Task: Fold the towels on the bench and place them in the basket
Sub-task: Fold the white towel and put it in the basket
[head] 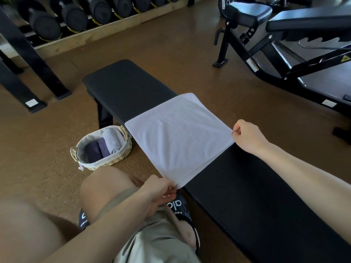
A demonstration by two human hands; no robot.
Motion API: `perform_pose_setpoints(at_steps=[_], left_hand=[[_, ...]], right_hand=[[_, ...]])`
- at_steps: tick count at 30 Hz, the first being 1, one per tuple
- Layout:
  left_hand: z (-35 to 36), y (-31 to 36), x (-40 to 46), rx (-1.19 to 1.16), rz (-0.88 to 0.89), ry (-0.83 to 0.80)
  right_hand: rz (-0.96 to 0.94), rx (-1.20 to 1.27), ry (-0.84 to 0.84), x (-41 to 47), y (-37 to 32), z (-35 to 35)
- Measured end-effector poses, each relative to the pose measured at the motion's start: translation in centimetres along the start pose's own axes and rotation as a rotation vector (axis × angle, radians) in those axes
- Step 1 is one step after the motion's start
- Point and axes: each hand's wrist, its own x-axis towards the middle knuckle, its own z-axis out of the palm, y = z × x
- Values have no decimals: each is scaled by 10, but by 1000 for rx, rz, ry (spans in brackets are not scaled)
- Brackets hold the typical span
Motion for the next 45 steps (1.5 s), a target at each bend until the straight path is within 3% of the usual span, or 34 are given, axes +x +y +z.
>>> perform_pose_setpoints(at_steps=[7, 18, 22, 27, 32, 34, 38, 45], left_hand=[[-3, 4, -5, -26, -104, -89], [-8, 11, -14, -110, -4, -68], [-10, 11, -18, -110, 46, -38], [-16, 18, -27, -108, 120, -18], [-27, 32, -35, -73, 282, 73], [-33, 36, -39, 97, 403, 148], [-45, 49, -46, 669, 689, 290], [-65, 72, -45, 959, 1049, 333]], right_hand=[[151, 29, -153, 2, -8, -10], [131, -66, -59, -3, -15, 0], [189, 144, -113, 1, -17, -5], [302, 790, -203, 2, -18, -17], [353, 887, -340, 2, -10, -33], [359, 889, -342, -1, -10, -36], [337, 924, -270, -5, -18, -34], [149, 740, -59, -13, -42, -37]])
